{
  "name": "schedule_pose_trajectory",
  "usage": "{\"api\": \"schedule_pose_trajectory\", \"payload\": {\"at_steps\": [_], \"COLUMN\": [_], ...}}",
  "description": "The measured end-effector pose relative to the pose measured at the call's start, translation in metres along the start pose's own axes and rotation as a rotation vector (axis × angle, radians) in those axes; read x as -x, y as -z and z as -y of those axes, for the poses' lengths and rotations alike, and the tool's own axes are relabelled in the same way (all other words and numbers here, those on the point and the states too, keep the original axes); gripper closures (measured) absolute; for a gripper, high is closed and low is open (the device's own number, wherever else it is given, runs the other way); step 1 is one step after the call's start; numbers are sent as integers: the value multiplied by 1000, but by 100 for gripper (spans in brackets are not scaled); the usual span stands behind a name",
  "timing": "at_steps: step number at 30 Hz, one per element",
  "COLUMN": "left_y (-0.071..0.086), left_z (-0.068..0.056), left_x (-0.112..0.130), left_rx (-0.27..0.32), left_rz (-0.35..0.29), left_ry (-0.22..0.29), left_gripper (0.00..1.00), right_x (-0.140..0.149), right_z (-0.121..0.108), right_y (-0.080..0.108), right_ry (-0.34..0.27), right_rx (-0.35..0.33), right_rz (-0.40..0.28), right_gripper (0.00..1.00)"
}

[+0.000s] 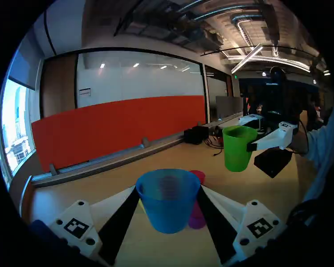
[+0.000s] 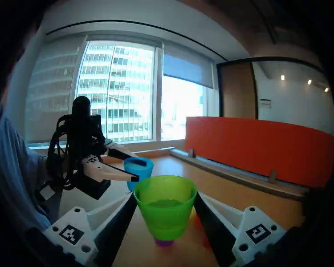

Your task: Pour water

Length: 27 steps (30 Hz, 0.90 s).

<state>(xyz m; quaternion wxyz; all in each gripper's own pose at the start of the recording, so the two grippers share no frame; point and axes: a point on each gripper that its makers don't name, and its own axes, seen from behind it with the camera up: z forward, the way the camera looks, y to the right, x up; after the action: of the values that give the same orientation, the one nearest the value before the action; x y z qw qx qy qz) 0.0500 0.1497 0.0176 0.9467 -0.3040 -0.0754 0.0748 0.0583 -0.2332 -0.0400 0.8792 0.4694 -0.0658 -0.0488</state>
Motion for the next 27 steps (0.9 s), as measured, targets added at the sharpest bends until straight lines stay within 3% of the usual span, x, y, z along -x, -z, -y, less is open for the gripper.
{"api": "schedule_pose_trajectory", "payload": {"at_steps": [27], "left_y": [-13], "left_z": [-21], "left_x": [75], "left_rx": [101], "left_rz": [236], "left_ry": [-70], "left_gripper": [12], "right_x": [78], "right_z": [-13], "right_y": [9], "right_ry": [1], "right_rx": [-39], "right_rz": [239], "right_gripper": [9]}}
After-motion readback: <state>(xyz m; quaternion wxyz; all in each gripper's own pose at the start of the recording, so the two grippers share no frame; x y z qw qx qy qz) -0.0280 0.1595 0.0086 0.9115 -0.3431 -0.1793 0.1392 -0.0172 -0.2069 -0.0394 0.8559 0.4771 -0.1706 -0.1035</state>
